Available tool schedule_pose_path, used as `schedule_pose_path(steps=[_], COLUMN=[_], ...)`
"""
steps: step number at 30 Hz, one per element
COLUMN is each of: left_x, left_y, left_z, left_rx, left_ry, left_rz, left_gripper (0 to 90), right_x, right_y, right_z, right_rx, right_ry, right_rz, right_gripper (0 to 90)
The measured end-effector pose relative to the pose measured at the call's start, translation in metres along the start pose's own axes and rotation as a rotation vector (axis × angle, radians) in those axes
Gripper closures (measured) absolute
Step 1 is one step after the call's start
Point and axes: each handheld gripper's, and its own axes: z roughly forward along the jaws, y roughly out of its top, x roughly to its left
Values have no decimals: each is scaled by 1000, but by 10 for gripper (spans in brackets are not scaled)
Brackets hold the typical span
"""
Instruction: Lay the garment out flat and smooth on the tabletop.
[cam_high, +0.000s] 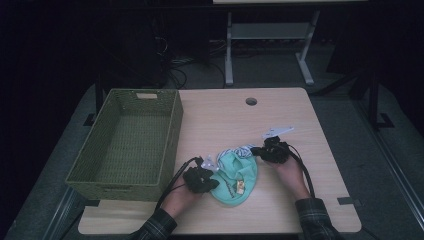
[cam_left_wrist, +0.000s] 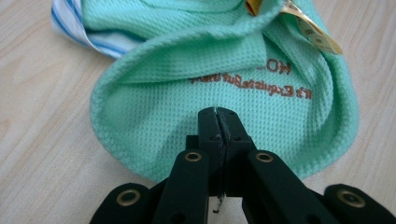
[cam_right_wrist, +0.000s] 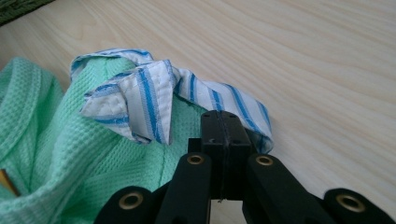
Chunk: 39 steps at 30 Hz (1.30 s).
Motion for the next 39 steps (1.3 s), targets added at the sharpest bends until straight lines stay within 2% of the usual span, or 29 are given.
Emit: schedule_pose_path(steps=[11,25,27,30,33,35,39], left_x=[0,1,1,0,0,0,0], left_y=[0,0,0,0,0,0,0], left_z=[0,0,0,0,0,0,0], left_rx=[-1,-1,-1,0,-2,-3,-4], left_ry=[-1,-2,-2,-1,-2,-2,-2], left_rz=[-1,-2,-1,0,-2,-2,-3], left_gripper=[887,887,887,887,887,887,886], right_x=[-15,-33,-34,-33,-32,-32,-33], right_y=[-7,-26,-29,-28,-23,-20,-17], right_z=[-20,-39,-38,-40,-44,-48,-55], right_rx=[-1,26,28,14,11,9,-22], right_ry=[-67,-95,-86,-75,-78,-87,-66], right_rz=[39,87,98,109,96,87,98], right_gripper=[900,900,899,872,790,768,752])
